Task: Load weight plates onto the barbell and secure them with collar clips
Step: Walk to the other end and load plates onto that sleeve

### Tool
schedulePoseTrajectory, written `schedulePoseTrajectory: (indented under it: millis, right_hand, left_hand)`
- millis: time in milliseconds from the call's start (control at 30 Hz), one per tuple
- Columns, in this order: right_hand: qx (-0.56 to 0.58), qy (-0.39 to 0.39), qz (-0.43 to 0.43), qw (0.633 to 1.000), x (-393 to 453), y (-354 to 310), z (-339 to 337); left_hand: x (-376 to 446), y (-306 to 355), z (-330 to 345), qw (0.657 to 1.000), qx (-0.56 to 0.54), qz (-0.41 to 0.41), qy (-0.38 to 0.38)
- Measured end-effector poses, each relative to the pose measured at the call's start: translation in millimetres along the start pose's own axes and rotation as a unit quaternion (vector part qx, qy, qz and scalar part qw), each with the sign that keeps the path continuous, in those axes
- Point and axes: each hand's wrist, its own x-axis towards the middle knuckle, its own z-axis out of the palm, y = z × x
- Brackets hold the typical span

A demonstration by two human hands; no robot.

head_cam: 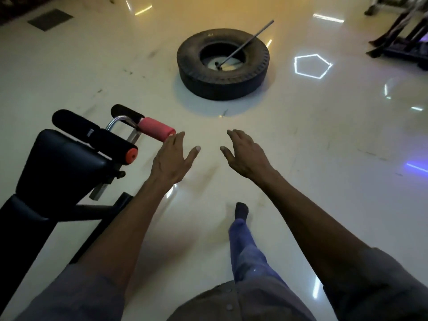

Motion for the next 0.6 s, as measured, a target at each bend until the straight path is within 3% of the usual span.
schedulePoseTrajectory:
  millis: [333,600]
  right_hand:
    - [-0.011,-0.035,-0.047,0.998,262,62,-29]
    - [-0.012,-0.046,-0.089,0.995,465,67,-49]
  left_hand:
    - [249,9,5,0.998,-0.02,-0.059,0.007]
    - [421,-13,-9,0.994,-0.031,-0.104,0.022]
